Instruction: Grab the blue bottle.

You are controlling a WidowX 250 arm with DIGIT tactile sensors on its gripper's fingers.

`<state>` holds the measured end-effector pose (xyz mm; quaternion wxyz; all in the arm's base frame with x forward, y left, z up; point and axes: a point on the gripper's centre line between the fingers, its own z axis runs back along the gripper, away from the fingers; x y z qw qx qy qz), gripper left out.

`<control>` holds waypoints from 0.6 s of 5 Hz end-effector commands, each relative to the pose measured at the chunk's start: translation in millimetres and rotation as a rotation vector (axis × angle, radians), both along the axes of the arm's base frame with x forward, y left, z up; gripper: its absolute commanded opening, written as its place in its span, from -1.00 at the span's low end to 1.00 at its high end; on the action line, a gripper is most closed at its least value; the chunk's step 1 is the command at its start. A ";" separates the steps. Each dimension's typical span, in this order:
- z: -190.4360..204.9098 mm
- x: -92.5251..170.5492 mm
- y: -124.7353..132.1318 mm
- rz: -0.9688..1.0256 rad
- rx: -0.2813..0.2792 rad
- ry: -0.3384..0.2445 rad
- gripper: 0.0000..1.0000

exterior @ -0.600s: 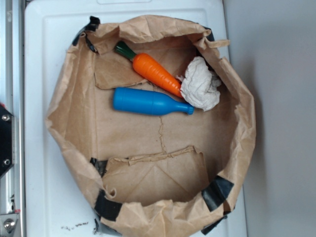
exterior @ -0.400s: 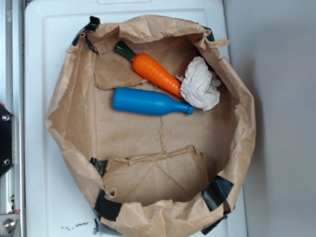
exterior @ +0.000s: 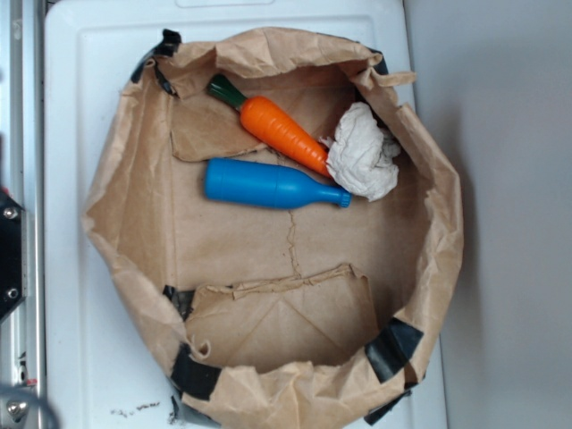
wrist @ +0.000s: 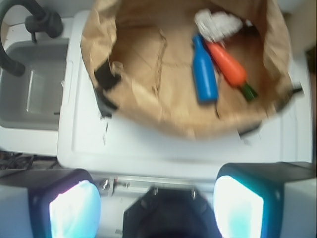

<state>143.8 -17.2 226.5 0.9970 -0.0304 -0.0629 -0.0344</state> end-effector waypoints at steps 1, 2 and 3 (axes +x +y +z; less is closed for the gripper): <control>4.4 1.7 2.1 0.006 -0.004 -0.024 1.00; 4.4 1.7 2.1 0.006 -0.004 -0.024 1.00; -5.4 32.0 11.2 0.094 -0.008 0.001 1.00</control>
